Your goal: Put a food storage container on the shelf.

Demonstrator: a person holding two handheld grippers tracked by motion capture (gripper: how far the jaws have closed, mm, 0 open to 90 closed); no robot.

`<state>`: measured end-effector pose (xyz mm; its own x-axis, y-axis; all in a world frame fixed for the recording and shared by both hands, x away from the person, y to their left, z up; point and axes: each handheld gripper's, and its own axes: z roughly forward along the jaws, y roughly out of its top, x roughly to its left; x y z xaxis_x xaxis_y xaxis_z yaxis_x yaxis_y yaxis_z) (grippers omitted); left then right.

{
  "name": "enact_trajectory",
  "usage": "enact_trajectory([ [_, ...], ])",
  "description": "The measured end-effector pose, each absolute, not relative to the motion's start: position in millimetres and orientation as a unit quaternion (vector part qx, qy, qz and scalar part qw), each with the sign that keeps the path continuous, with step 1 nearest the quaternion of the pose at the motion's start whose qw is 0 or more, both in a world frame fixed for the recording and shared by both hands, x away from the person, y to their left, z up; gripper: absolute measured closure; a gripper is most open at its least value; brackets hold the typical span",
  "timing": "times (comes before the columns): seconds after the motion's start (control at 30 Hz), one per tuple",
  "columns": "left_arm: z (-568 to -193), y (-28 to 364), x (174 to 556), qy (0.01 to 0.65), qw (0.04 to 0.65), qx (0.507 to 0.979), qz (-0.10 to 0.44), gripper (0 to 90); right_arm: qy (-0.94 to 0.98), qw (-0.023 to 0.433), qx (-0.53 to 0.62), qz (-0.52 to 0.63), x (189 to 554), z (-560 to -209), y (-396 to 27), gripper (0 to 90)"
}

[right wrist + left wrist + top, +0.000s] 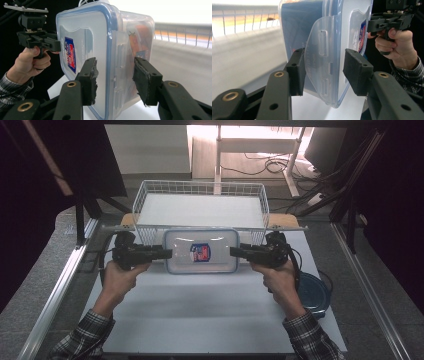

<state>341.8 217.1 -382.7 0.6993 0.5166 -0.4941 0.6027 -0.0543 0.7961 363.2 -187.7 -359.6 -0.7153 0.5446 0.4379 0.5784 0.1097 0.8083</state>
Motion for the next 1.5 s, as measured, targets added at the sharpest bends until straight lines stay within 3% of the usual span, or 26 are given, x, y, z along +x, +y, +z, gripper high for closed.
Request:
enact_trajectory([
  [0.77, -326.1, 232.1, 403.2, 0.387, 0.591, 0.708, -0.023, 53.2, -0.729, -0.009, -0.374, -0.574, 419.7, -302.5, -172.7, 54.3],
  [1.5, -329.3, 223.4, 443.3, 0.405, 0.591, 0.697, -0.025, 52.3, -0.711, -0.013, -0.404, -0.575, 457.8, -307.1, -176.6, 52.4],
])
